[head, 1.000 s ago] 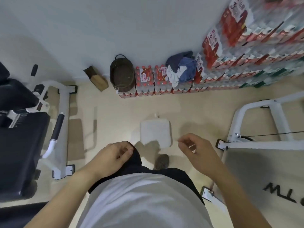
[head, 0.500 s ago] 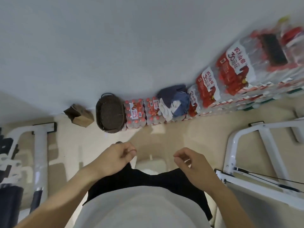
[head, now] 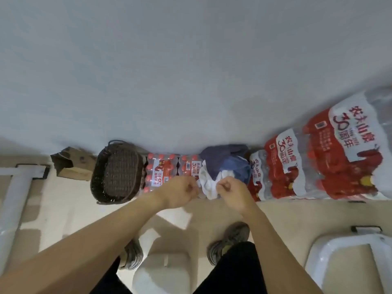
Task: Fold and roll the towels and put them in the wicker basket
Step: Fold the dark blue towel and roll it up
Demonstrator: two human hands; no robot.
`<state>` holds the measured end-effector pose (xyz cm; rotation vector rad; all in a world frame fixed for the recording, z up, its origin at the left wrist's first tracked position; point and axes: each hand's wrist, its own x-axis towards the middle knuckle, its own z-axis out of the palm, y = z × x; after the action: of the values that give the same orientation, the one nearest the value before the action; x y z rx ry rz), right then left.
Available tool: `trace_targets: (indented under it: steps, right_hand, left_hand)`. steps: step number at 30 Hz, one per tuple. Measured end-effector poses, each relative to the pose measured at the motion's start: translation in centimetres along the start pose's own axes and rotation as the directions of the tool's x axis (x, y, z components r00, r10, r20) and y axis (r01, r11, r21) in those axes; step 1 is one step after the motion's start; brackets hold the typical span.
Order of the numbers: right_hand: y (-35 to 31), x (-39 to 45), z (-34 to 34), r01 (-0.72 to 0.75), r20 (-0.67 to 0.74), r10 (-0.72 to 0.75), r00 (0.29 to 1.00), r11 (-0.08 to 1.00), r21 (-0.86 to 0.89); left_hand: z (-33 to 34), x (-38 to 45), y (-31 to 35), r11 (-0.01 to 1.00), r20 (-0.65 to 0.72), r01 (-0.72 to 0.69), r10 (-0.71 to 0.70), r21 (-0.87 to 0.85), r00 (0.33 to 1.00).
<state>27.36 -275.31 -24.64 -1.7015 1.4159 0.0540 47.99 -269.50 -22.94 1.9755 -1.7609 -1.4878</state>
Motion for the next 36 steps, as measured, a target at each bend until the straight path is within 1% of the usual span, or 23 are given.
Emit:
trace_targets:
  steps: [3, 5, 7, 8, 10, 13, 14, 15, 17, 21, 23, 25, 27, 28, 29, 31, 34, 36]
  right_hand:
    - [6.0, 7.7, 1.2, -0.035, -0.024, 0.030, 0.999, 0.976, -0.214]
    - [9.3, 12.7, 2.7, -0.002, -0.079, -0.020, 0.997, 0.962, -0.273]
    - [11.7, 17.5, 5.0, 0.027, -0.170, -0.087, 0.982, 0.943, -0.331]
    - [12.6, 19.7, 6.3, 0.031, -0.210, -0.113, 0.971, 0.932, -0.360]
    - [14.1, 23.1, 9.0, 0.018, -0.240, -0.132, 0.962, 0.906, -0.423]
    - [16.1, 26.2, 11.9, -0.076, -0.307, -0.133, 0.942, 0.808, -0.584]
    - [16.6, 26.8, 12.3, -0.102, -0.347, -0.154, 0.925, 0.780, -0.617]
    - [16.8, 27.2, 12.5, -0.112, -0.387, -0.176, 0.905, 0.780, -0.616]
    - [16.3, 27.7, 12.2, -0.092, -0.439, -0.198, 0.877, 0.826, -0.556]
    - [14.3, 26.7, 11.7, -0.041, -0.491, -0.205, 0.846, 0.895, -0.445]
    - [13.2, 25.2, 12.0, 0.009, -0.527, -0.221, 0.821, 0.927, -0.375]
    - [12.1, 23.6, 12.2, 0.102, -0.557, -0.249, 0.792, 0.954, -0.283]
    - [10.5, 22.0, 12.3, 0.225, -0.594, -0.264, 0.760, 0.964, -0.141]
    - [9.6, 21.2, 12.3, 0.282, -0.598, -0.258, 0.759, 0.958, -0.055]
    - [8.9, 20.3, 12.6, 0.328, -0.584, -0.250, 0.773, 0.944, 0.031]
    - [7.6, 18.7, 13.0, 0.396, -0.502, -0.249, 0.828, 0.894, 0.210]
    - [5.7, 16.4, 13.2, 0.428, -0.354, -0.290, 0.889, 0.803, 0.415]
    - [5.0, 15.2, 13.2, 0.427, -0.289, -0.317, 0.903, 0.740, 0.520]
  left_hand:
    - [4.8, 7.9, -3.4, 0.996, -0.036, 0.037, -0.034, 0.077, 0.999]
    - [8.1, 13.1, -6.7, 0.994, -0.040, 0.075, -0.072, 0.075, 0.997]
    - [11.4, 17.6, -10.3, 0.995, -0.077, 0.096, -0.094, 0.025, 0.993]
    - [12.9, 19.6, -11.9, 0.997, -0.085, 0.080, -0.078, 0.022, 0.993]
    - [15.7, 22.4, -14.7, 0.998, -0.068, 0.023, -0.019, 0.058, 0.997]
    - [18.4, 25.0, -17.3, 0.996, -0.100, -0.071, 0.076, 0.059, 0.992]
    - [18.8, 25.6, -17.9, 0.993, -0.119, -0.104, 0.109, 0.050, 0.987]
    - [19.1, 26.1, -18.4, 0.990, -0.134, -0.131, 0.136, 0.043, 0.982]
    - [19.1, 26.4, -18.8, 0.988, -0.154, -0.150, 0.154, 0.034, 0.976]
    - [17.9, 25.3, -18.2, 0.985, -0.215, -0.175, 0.170, -0.001, 0.962]
    - [17.0, 24.1, -17.8, 0.978, -0.263, -0.184, 0.154, -0.097, 0.953]
    - [16.0, 23.0, -17.2, 0.953, -0.323, -0.208, 0.130, -0.219, 0.937]
    - [14.7, 21.9, -16.4, 0.895, -0.414, -0.286, 0.130, -0.341, 0.901]
    - [13.9, 21.3, -16.0, 0.850, -0.454, -0.331, 0.125, -0.410, 0.882]
    - [13.1, 20.8, -15.6, 0.807, -0.485, -0.365, 0.114, -0.464, 0.867]
    - [11.7, 19.7, -14.9, 0.728, -0.506, -0.409, 0.099, -0.549, 0.857]
    - [9.9, 18.0, -14.3, 0.609, -0.500, -0.444, 0.088, -0.658, 0.862]
    - [8.8, 16.8, -14.3, 0.581, -0.491, -0.465, 0.126, -0.668, 0.862]
